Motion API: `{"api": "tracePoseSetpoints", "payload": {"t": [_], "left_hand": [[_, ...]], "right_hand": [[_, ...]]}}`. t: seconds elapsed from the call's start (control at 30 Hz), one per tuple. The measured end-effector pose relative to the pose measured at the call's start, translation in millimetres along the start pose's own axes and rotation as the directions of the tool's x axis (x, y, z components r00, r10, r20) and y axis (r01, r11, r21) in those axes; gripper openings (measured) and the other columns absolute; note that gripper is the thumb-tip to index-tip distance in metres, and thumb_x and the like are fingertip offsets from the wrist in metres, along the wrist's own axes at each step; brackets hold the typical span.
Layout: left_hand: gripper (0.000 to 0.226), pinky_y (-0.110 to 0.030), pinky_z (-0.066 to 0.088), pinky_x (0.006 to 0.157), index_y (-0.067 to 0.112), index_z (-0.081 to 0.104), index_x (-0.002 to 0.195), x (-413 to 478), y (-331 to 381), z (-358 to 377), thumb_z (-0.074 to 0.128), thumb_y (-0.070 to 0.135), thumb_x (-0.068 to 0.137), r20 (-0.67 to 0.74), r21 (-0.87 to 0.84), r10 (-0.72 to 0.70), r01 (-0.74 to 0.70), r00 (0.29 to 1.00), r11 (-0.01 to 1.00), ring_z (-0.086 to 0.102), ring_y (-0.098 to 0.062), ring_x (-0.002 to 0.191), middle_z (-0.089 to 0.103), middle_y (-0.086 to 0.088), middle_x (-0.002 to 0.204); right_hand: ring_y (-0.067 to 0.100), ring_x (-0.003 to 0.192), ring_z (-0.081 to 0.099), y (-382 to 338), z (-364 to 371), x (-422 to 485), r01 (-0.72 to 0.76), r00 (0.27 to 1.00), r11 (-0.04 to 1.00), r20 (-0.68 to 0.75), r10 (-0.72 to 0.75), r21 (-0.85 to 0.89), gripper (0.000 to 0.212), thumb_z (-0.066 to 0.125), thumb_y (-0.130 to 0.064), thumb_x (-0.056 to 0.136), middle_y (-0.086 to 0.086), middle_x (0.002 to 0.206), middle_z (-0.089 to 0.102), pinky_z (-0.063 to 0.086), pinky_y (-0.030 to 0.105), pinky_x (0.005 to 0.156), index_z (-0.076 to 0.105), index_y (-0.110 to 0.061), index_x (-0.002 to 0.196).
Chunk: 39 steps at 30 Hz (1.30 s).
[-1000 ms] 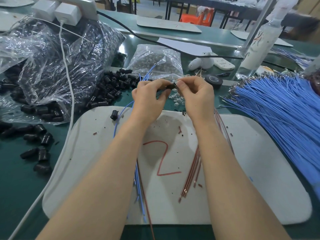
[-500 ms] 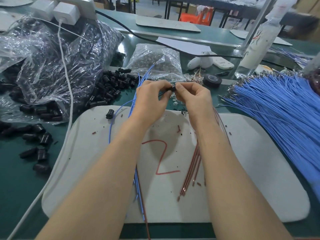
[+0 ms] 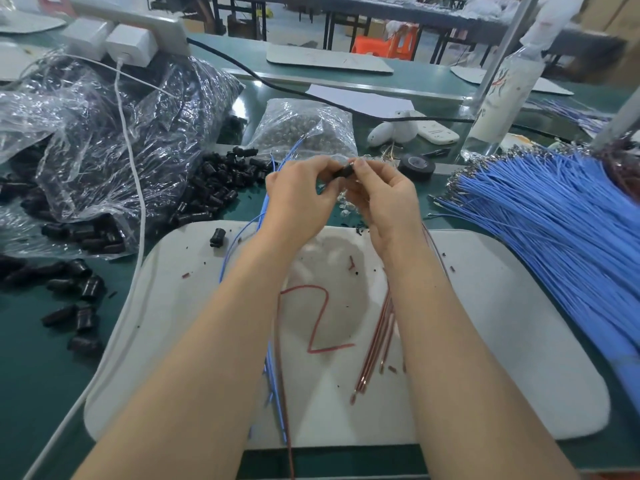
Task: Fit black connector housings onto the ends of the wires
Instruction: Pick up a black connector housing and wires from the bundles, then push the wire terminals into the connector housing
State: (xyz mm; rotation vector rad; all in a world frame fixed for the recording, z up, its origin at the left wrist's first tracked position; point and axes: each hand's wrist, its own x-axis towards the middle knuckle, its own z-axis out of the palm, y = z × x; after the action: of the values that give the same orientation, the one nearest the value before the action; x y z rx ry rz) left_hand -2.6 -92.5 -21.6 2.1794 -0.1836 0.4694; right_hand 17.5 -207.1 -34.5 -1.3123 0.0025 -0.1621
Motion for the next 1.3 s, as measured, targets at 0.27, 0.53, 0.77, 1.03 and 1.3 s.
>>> {"api": "tracePoseSetpoints", "payload": {"t": [0.27,0.53,0.77,1.03,1.3], "left_hand": [[0.011,-0.009,0.048,0.079,0.015,0.064,0.101,32.5,70.1,-42.9,0.058,0.020,0.093,-0.270,-0.401,-0.071,-0.044,0.960,0.915,0.064,0.002,0.083,0.068,0.011,0.085],[0.004,-0.020,0.047,0.069,0.012,0.059,0.088,58.4,128.5,-21.4,0.060,0.013,0.092,-0.295,-0.885,-0.317,-0.132,0.902,0.447,0.059,-0.009,0.071,0.067,-0.002,0.081],[0.014,-0.017,0.040,0.050,0.009,0.052,0.083,48.3,129.6,94.8,0.049,0.001,0.094,0.329,-0.815,-0.403,0.473,0.854,0.335,0.048,-0.008,0.056,0.053,-0.003,0.071],[0.031,-0.028,0.024,0.051,0.014,0.046,0.060,12.8,91.1,176.2,0.049,-0.001,0.087,0.406,-0.602,-0.399,0.569,0.822,0.560,0.032,-0.015,0.054,0.038,-0.003,0.058],[0.025,-0.029,0.041,0.065,0.011,0.057,0.068,30.0,86.7,144.1,0.049,-0.003,0.087,0.320,-0.729,-0.401,0.494,0.858,0.475,0.047,-0.019,0.066,0.052,-0.009,0.071]], "right_hand": [[0.018,0.074,0.066,-53.0,5.5,-26.2,-0.191,0.865,0.980,0.480,0.142,0.054,0.036,0.036,-0.030,0.103,0.001,0.073,0.066,0.053,0.032,0.080,0.064,-0.009,0.097],[0.003,0.039,0.039,-138.6,-79.2,-58.6,-0.010,0.882,1.000,0.472,0.021,-0.026,0.024,0.036,-0.012,0.101,-0.008,0.054,0.050,0.031,0.012,0.038,0.058,-0.005,0.106],[0.013,0.039,0.048,-107.0,-148.5,-47.2,-0.144,0.987,0.632,-0.155,0.038,-0.761,0.020,0.044,-0.011,0.097,0.006,0.060,0.064,0.037,0.024,0.044,0.051,-0.016,0.079],[0.032,0.111,0.058,-47.9,-165.6,-28.9,-0.330,0.940,0.245,-0.341,-0.001,-0.912,0.035,0.059,-0.034,0.090,0.016,0.115,0.066,0.047,0.036,0.089,0.065,-0.008,0.113],[0.031,0.108,0.058,-51.7,-107.2,-15.3,-0.094,0.979,0.378,-0.155,-0.135,-0.921,0.029,0.058,-0.027,0.091,0.013,0.112,0.066,0.045,0.035,0.085,0.064,-0.009,0.112]]}}
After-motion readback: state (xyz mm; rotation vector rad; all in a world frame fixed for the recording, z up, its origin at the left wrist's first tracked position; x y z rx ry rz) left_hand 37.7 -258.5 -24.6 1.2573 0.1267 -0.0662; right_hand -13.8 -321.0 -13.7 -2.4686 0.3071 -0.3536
